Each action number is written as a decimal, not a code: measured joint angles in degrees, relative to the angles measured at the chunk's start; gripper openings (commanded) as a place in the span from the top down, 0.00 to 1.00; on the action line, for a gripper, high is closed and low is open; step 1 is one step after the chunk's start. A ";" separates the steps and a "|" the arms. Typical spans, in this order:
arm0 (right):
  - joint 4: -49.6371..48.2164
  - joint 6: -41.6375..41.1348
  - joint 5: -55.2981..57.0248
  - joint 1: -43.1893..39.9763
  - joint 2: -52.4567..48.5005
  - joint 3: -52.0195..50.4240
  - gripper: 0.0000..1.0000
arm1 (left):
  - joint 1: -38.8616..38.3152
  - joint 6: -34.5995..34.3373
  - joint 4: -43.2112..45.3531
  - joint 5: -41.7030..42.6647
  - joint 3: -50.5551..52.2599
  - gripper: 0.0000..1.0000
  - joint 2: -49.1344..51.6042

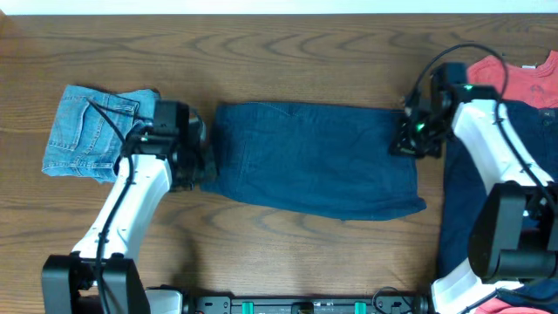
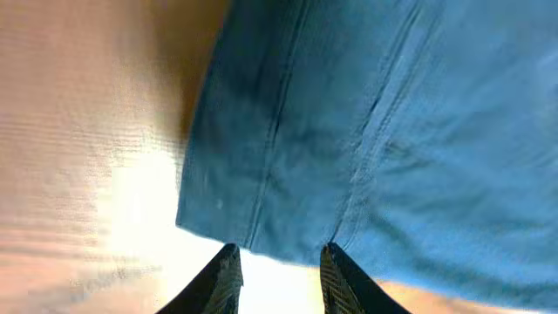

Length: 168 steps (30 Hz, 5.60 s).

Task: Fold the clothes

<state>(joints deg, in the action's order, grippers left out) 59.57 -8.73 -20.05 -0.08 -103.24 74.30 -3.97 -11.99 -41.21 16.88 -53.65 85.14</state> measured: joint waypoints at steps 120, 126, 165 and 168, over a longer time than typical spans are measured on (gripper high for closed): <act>-18.56 -7.56 -6.01 3.34 7.69 -11.54 0.78 | 9.31 11.96 -33.09 -8.09 -27.74 0.94 -0.20; -18.49 -7.56 -4.72 3.34 7.69 -11.54 0.78 | 0.46 8.94 -31.06 -5.25 -27.82 0.94 -0.07; -48.50 -2.25 -7.89 7.89 7.63 -33.51 0.98 | -20.79 -4.37 -23.37 -4.66 -27.96 0.94 4.94; -48.78 -1.03 -10.08 7.89 7.63 -33.66 0.98 | -20.79 -4.52 -23.67 -4.79 -27.96 0.94 3.19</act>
<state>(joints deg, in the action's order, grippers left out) 10.79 -9.76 -30.13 7.81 -95.61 40.64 -24.75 -16.51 -64.88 12.10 -81.60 88.33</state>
